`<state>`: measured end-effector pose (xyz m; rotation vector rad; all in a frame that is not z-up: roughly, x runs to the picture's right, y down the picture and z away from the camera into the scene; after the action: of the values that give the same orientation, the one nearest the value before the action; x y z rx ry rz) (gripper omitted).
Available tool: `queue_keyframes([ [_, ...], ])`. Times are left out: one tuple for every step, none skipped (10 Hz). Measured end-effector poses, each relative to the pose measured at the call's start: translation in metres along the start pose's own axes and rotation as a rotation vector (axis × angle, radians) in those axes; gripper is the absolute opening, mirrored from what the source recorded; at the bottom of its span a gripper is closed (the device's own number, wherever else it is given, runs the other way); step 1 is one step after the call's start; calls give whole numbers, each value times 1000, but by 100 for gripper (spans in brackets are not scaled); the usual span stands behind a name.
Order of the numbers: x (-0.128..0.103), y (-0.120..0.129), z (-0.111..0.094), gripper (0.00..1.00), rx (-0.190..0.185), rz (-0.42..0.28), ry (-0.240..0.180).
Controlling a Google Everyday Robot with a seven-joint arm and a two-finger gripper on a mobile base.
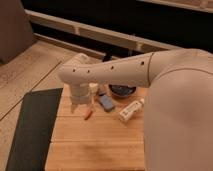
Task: Place the eraser on the white sponge
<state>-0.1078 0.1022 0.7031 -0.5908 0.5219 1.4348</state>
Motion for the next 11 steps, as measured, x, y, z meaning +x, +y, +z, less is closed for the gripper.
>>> queue_keyframes([
  [-9,3,-4,65,-25,13,-16],
  [-28,1,-13,65,-69,36,-52],
  [-40,-4,-17,65,-84,45,-76],
  [-69,-19,-31,65,-113,50,-137],
  [-83,-27,-41,65,-131,39,-174],
  [-91,-35,-48,65,-142,36,-197],
  [-98,-46,-53,65,-144,39,-216],
  [-97,-44,-53,65,-145,37,-214],
  [-96,-40,-53,65,-148,32,-213],
  [-95,-42,-52,65,-144,31,-212],
  [-94,-45,-48,65,-130,31,-211],
])
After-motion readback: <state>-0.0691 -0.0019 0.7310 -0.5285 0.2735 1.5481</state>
